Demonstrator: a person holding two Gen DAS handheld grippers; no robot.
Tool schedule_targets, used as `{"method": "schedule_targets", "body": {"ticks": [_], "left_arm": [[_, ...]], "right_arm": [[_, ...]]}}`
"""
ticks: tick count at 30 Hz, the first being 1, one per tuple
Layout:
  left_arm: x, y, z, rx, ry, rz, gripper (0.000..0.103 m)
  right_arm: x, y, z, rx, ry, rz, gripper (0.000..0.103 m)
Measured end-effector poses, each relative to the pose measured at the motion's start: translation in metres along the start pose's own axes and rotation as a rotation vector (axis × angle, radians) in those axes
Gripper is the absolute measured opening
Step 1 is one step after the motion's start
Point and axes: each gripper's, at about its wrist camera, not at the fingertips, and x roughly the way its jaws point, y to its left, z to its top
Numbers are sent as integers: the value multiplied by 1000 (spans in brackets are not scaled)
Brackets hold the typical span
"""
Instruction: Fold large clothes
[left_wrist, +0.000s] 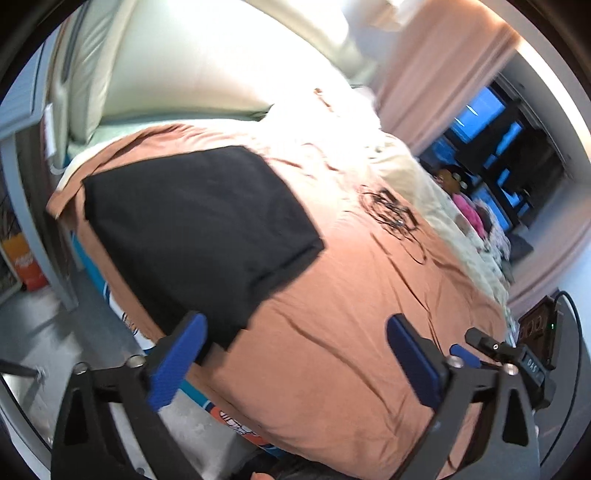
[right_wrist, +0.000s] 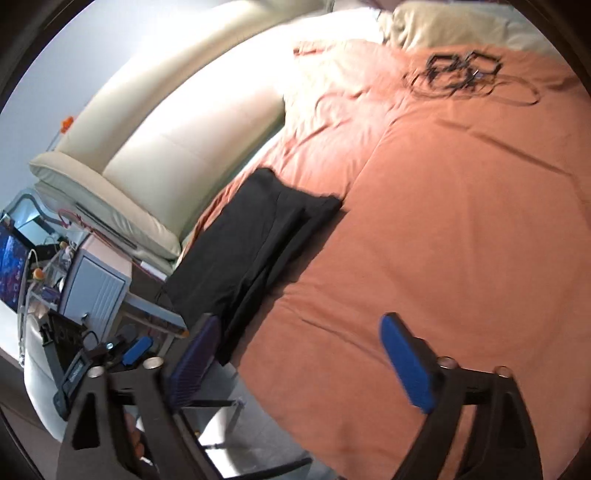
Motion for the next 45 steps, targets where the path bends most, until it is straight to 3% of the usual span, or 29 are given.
{"method": "schedule_targets", "body": {"ticks": [1, 11, 22, 33, 45], "left_arm": [[-3, -8, -2, 17, -2, -8, 102], [-40, -71, -24, 133, -31, -50, 102], [-80, -129, -74, 297, -55, -46, 102], [-117, -164, -127, 420, -103, -71, 102], [-162, -178, -184, 534, -184, -98, 102]], "right_arm": [[-8, -1, -2, 0, -11, -4, 103], [-110, -8, -27, -48, -161, -88, 103], [-201, -18, -78, -87, -289, -197, 103], [-261, -24, -134, -135, -357, -292, 103], [-314, -36, -197, -112, -431, -403, 103]]}}
